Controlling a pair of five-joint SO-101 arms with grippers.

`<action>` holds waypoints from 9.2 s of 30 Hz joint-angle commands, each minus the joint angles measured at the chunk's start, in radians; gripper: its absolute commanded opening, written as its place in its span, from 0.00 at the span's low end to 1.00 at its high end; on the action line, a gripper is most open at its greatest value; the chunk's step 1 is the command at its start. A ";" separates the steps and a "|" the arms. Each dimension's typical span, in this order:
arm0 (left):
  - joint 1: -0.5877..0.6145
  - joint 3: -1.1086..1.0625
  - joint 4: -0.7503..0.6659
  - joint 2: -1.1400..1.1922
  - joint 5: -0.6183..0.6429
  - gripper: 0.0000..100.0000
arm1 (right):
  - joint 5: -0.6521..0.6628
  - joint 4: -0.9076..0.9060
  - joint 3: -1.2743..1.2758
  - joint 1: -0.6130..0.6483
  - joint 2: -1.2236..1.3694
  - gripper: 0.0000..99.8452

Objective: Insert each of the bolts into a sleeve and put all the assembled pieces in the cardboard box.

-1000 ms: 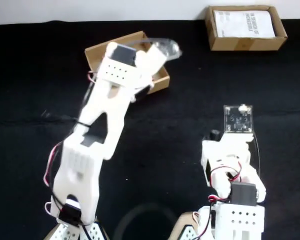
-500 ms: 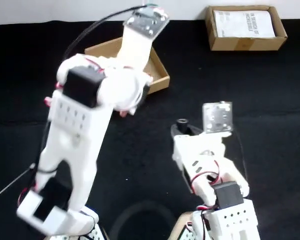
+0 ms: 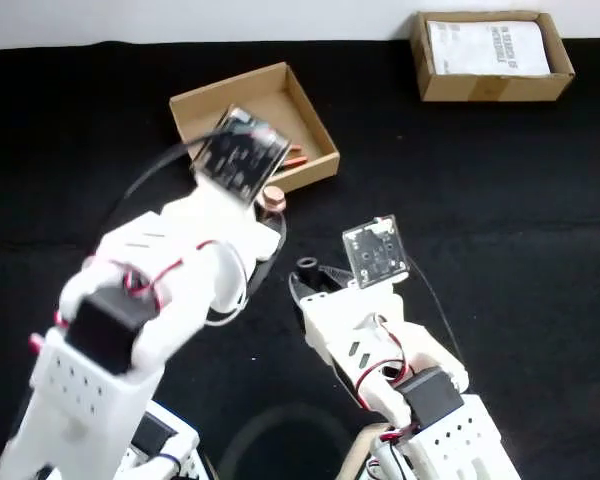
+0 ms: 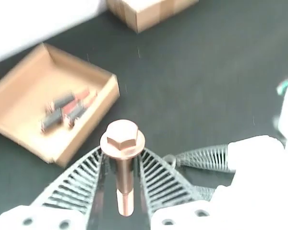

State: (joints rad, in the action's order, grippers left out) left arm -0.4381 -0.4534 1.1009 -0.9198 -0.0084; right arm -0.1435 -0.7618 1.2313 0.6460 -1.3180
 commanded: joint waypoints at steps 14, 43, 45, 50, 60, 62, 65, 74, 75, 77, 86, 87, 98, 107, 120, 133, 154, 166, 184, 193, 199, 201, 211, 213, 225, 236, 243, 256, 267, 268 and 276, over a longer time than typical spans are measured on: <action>0.056 -0.302 -0.598 0.015 0.224 0.01 | -0.005 0.771 0.392 0.010 -0.008 0.01; 0.051 -0.051 -0.373 0.110 0.298 0.01 | -0.005 0.934 0.481 -0.024 -0.008 0.01; 0.051 -0.062 -0.373 0.110 0.299 0.01 | -0.005 0.934 0.481 -0.024 -0.008 0.01; 0.007 -0.088 -0.358 0.110 0.301 0.01 | -0.005 0.934 0.484 -0.024 -0.008 0.01; -0.028 -0.096 -0.324 0.110 0.301 0.01 | -0.005 0.934 0.481 -0.068 -0.008 0.01; -0.028 -0.107 -0.328 0.110 0.301 0.01 | -0.005 0.934 0.481 -0.068 -0.008 0.01; -0.028 -0.139 -0.331 0.110 0.299 0.01 | -0.005 0.934 0.483 -0.067 -0.008 0.01; -0.033 -0.134 -0.439 0.117 0.299 0.01 | -0.005 0.931 0.489 -0.016 -0.008 0.01; -0.033 -0.134 -0.442 0.117 0.298 0.01 | -0.005 0.931 0.489 -0.016 -0.008 0.01; -0.030 -0.136 -0.442 0.119 0.296 0.01 | -0.005 0.931 0.489 -0.016 -0.008 0.01; -0.028 -0.136 -0.474 0.119 0.293 0.01 | -0.005 0.931 0.489 -0.012 -0.008 0.01; -0.027 -0.136 -0.479 0.119 0.293 0.01 | -0.005 0.929 0.489 -0.012 -0.008 0.01; -0.027 -0.202 -0.551 0.166 0.238 0.01 | -0.005 0.871 0.479 -0.012 -0.008 0.01; -0.027 -0.232 -0.560 0.170 0.239 0.01 | -0.005 0.869 0.479 -0.015 -0.008 0.01; -0.096 -0.369 -0.414 0.051 0.244 0.01 | -0.005 0.869 0.478 -0.018 -0.008 0.01; -0.070 -0.344 -0.206 -0.059 0.241 0.18 | -0.005 0.868 0.444 -0.054 -0.007 0.01; 0.248 -0.085 0.367 -0.346 -0.055 0.03 | 0.103 0.170 -0.400 -0.197 0.285 0.01; 0.542 -0.725 -0.006 -0.823 -0.052 0.03 | 0.471 0.110 -0.986 -0.194 0.955 0.01; 0.711 -1.241 -0.167 -0.880 -0.054 0.01 | 1.352 0.113 -1.670 -0.143 1.755 0.01; 0.737 -1.242 -0.183 -0.888 -0.054 0.01 | 1.398 0.110 -1.778 -0.090 2.011 0.01; 0.736 -1.242 -0.183 -0.888 -0.054 0.01 | 1.396 0.058 -1.779 -0.090 2.063 0.03; 0.736 -1.242 -0.183 -0.888 -0.054 0.01 | 1.395 -0.007 -1.781 -0.082 2.048 0.11; 0.736 -1.242 -0.186 -0.888 -0.051 0.01 | 1.307 -0.335 -1.781 -0.062 1.784 0.21; 0.736 -1.242 -0.184 -0.888 -0.051 0.01 | 1.214 -0.383 -1.781 -0.065 1.707 0.19; 0.736 -1.242 -0.183 -0.886 -0.052 0.01 | 0.612 -0.673 -1.770 -0.085 1.139 0.01; 0.736 -1.242 -0.181 -0.885 -0.051 0.01 | 0.267 -1.003 -1.750 -0.087 0.780 0.01; 0.736 -1.242 -0.046 -0.888 -0.052 0.01 | 0.135 -0.998 -1.340 -0.087 0.441 0.01; 0.743 -1.242 0.227 -0.889 -0.052 0.01 | 0.158 -0.294 -0.041 -0.378 -0.102 0.01; 0.743 -1.242 0.227 -0.889 -0.052 0.01 | 0.230 -0.317 0.503 -0.392 -0.458 0.01; 0.743 -1.242 0.227 -0.889 -0.052 0.01 | 0.230 -0.371 0.507 -0.392 -0.490 0.01; 0.743 -1.242 0.227 -0.889 -0.052 0.01 | 0.229 -0.503 0.516 -0.397 -0.507 0.01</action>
State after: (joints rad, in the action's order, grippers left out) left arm 0.2938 -1.6794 1.3234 -1.8006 -0.0591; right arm 0.0760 -1.2574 1.6717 0.2624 -1.8121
